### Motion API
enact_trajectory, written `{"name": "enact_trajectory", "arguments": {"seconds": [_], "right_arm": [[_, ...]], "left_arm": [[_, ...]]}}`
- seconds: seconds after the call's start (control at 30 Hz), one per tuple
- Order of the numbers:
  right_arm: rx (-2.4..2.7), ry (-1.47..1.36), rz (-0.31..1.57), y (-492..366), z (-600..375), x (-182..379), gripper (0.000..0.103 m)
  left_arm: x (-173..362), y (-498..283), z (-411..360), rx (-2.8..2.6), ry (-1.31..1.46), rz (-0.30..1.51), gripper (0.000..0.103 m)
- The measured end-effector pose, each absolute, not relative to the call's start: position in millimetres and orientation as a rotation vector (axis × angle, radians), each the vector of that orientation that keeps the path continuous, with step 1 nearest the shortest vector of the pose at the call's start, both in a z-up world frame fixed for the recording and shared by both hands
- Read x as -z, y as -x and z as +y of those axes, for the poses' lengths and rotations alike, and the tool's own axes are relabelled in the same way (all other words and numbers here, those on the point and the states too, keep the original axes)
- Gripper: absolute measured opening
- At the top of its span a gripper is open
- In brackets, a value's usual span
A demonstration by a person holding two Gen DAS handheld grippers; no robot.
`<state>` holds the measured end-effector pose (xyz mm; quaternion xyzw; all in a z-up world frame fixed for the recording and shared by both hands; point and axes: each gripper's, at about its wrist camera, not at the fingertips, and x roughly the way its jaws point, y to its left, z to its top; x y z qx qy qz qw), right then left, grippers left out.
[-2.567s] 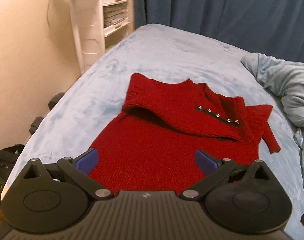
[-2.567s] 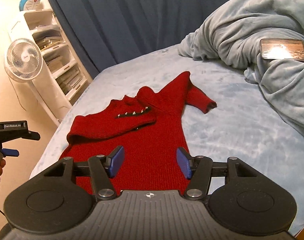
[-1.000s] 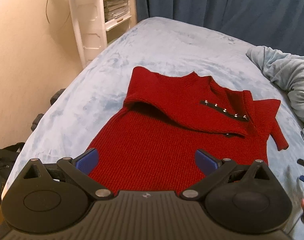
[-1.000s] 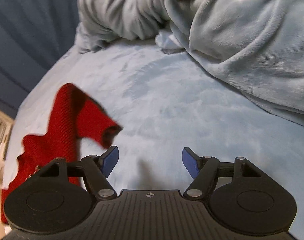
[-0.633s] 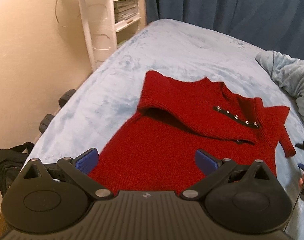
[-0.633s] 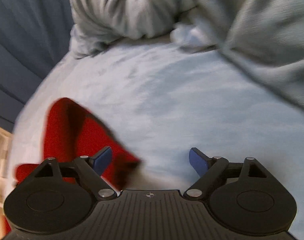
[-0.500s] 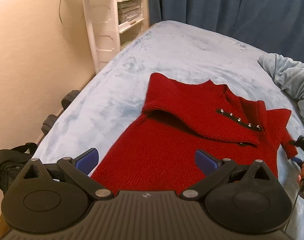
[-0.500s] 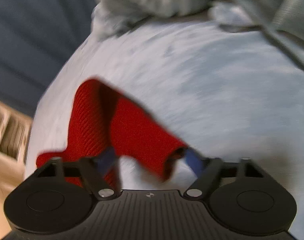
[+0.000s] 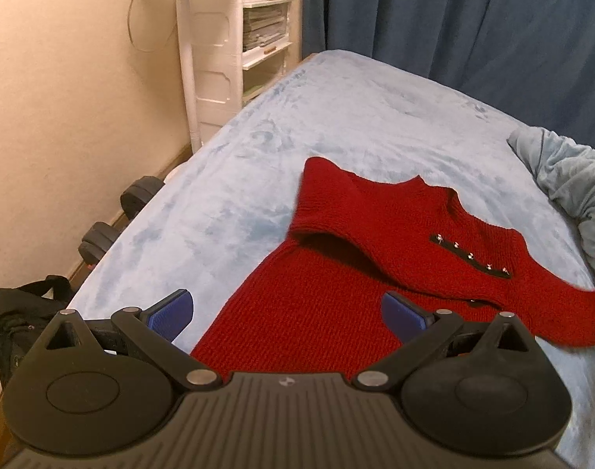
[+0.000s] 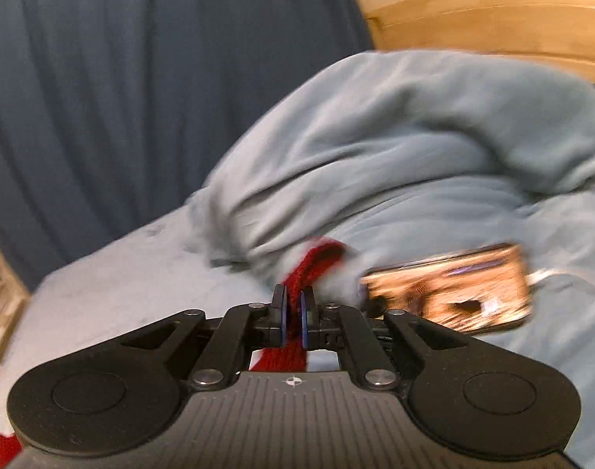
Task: Fold small clothes
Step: 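Grasp the sleeve cuff with the right gripper, then fold the held sleeve across the cardigan body and open the right gripper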
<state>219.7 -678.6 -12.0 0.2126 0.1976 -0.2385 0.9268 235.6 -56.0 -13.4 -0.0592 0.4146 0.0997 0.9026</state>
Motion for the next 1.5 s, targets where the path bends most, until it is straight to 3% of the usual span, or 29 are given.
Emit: {"name": "enact_trajectory", "arguments": {"seconds": [0.23, 0.43, 0.63, 0.8, 0.87, 0.93, 0.97, 1.07, 1.3, 1.5], "right_arm": [[0.588, -0.428, 0.461, -212, -686, 29, 0.006], [0.545, -0.324, 0.459, -232, -642, 2, 0.006], [0.255, -0.083, 0.399, -305, -492, -48, 0.006], [-0.107, -0.013, 0.409, -364, -313, -36, 0.007], [-0.316, -0.036, 0.484, -380, -250, -10, 0.01], [-0.421, -0.029, 0.61, -386, -207, 20, 0.026], [-0.419, 0.006, 0.679, -386, -192, 40, 0.03], [-0.332, 0.056, 0.749, -373, -210, 74, 0.031], [0.015, 0.003, 0.744, -358, -327, 90, 0.033], [0.157, 0.024, 0.779, -370, -347, 144, 0.033]], "left_arm": [[20, -240, -41, -0.197, 0.127, 0.86, 0.103], [34, -251, -12, -0.204, 0.202, 0.882, 0.103], [50, -258, 28, -0.23, 0.216, 0.886, 0.103], [60, -264, 65, -0.291, 0.178, 0.883, 0.103], [63, -269, 79, -0.306, 0.164, 0.884, 0.103], [67, -277, 89, -0.311, 0.153, 0.879, 0.102], [68, -281, 93, -0.305, 0.149, 0.875, 0.103], [71, -303, 93, -0.253, 0.125, 0.862, 0.102], [83, -392, 31, -0.062, 0.031, 0.821, 0.103], [125, -451, -12, 0.091, 0.071, 0.891, 0.103]]}}
